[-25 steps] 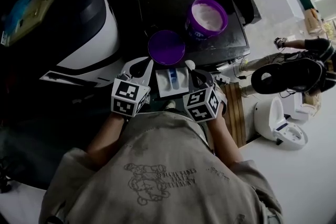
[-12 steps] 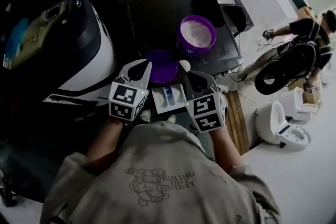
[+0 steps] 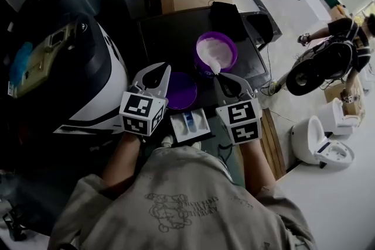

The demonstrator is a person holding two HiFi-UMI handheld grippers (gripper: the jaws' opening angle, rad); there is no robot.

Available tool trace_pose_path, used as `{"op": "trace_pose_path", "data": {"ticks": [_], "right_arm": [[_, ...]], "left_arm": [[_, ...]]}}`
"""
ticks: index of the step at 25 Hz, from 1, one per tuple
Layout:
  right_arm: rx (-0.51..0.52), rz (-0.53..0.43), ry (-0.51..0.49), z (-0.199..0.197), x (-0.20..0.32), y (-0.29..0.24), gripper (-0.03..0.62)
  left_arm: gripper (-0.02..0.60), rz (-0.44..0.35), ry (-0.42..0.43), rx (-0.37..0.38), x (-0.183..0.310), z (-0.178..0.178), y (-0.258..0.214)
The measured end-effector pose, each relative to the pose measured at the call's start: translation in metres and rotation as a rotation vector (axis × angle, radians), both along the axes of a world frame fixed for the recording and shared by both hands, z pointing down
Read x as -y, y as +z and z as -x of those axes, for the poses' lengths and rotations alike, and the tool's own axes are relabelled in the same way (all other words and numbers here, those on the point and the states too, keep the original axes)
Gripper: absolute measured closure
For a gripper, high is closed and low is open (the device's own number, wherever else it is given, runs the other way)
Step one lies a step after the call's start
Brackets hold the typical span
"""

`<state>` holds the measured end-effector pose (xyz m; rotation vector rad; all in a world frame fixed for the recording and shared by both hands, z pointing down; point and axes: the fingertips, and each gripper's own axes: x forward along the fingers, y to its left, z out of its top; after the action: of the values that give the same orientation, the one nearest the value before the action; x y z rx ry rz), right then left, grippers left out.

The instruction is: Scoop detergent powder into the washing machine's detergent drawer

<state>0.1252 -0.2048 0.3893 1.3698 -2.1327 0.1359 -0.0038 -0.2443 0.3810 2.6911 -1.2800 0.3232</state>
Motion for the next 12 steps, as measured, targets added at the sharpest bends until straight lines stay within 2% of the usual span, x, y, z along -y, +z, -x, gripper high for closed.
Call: {"op": "trace_pose_path", "data": {"ticks": [6, 12], "right_arm": [[0.039, -0.021, 0.048, -0.023, 0.028, -0.009, 0.559], [0.119, -0.017, 0.09, -0.041, 0.049, -0.01, 0.559]], "left_arm": [[0.58, -0.048, 0.012, 0.023, 0.024, -0.008, -0.021], [0.58, -0.072, 0.012, 0.036, 0.042, -0.014, -0.03]]}}
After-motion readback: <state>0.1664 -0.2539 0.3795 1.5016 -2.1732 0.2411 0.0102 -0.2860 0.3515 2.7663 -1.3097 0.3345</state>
